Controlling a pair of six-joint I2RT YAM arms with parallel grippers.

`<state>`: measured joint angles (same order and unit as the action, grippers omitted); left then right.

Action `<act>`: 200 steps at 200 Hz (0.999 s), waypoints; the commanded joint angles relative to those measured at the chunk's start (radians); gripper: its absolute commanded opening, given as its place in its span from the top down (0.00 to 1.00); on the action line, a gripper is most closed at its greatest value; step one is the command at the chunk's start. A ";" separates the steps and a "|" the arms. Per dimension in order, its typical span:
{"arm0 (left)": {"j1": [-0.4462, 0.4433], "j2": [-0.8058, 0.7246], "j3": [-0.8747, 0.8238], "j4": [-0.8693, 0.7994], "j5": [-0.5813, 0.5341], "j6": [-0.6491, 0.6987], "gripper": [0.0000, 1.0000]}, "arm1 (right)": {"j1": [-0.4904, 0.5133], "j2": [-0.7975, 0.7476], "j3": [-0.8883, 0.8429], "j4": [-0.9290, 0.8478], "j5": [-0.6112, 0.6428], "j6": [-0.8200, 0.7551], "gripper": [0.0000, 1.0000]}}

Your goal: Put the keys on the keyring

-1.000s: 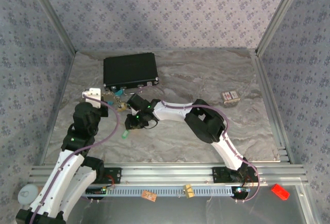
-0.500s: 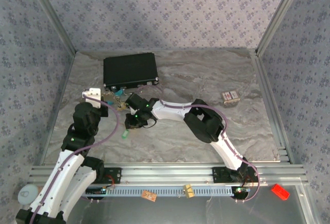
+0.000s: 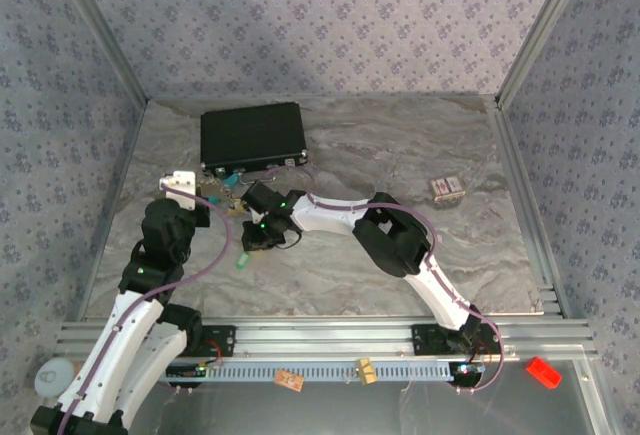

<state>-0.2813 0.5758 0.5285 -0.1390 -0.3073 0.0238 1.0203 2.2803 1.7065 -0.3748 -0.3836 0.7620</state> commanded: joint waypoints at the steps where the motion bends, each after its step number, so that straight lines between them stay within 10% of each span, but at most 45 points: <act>1: 0.008 -0.020 0.015 0.042 -0.001 -0.009 1.00 | 0.010 0.024 0.030 -0.038 -0.011 -0.006 0.92; 109: 0.007 -0.018 0.055 0.003 0.067 0.022 1.00 | 0.000 -0.477 -0.494 0.172 0.177 -0.125 1.00; 200: -0.124 0.082 0.122 -0.050 0.655 0.276 1.00 | -0.289 -0.963 -0.775 0.147 -0.057 -0.680 1.00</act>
<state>-0.3397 0.6273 0.5900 -0.1860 0.0975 0.1783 0.7971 1.3869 0.9474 -0.1913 -0.3035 0.2955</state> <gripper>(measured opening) 0.044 0.052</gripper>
